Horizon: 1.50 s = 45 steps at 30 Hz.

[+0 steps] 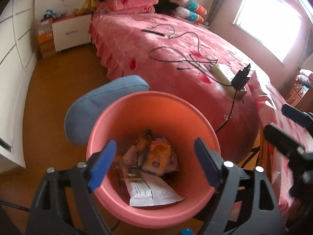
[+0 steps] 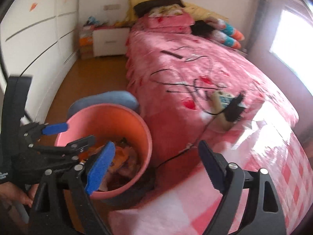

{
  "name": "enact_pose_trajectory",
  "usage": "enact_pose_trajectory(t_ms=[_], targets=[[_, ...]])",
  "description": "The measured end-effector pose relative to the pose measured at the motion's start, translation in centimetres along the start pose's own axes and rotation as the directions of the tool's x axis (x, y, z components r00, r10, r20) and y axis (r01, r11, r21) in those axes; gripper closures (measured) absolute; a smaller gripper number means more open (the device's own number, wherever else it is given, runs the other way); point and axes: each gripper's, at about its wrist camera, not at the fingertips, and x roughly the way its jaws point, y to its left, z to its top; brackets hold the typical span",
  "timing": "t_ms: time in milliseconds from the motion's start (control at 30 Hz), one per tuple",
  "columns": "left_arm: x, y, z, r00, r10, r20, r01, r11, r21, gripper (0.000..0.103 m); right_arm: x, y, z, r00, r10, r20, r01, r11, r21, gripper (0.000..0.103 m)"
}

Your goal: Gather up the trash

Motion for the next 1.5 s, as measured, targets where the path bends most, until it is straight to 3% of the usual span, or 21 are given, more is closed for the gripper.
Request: enact_pose_trajectory(t_ms=[200, 833, 1500], targets=[[-1.3, -1.8, 0.4, 0.998, -0.011, 0.055, 0.008, 0.999, 0.053, 0.006, -1.9, -4.0, -0.6, 0.998, -0.053, 0.031, 0.049, 0.993, 0.111, 0.014], [-4.8, -11.3, 1.6, 0.987, -0.093, 0.133, 0.06, 0.97, 0.234, 0.004, -7.7, -12.8, -6.5, 0.986, -0.162, 0.046, 0.136, 0.928, 0.346, 0.014], [-6.7, -21.9, -0.2, 0.967, -0.233, 0.103, 0.18, 0.91, 0.374, 0.004, -12.8, -20.0, -13.5, 0.959, -0.283, 0.019, 0.237, 0.836, 0.494, 0.013]])
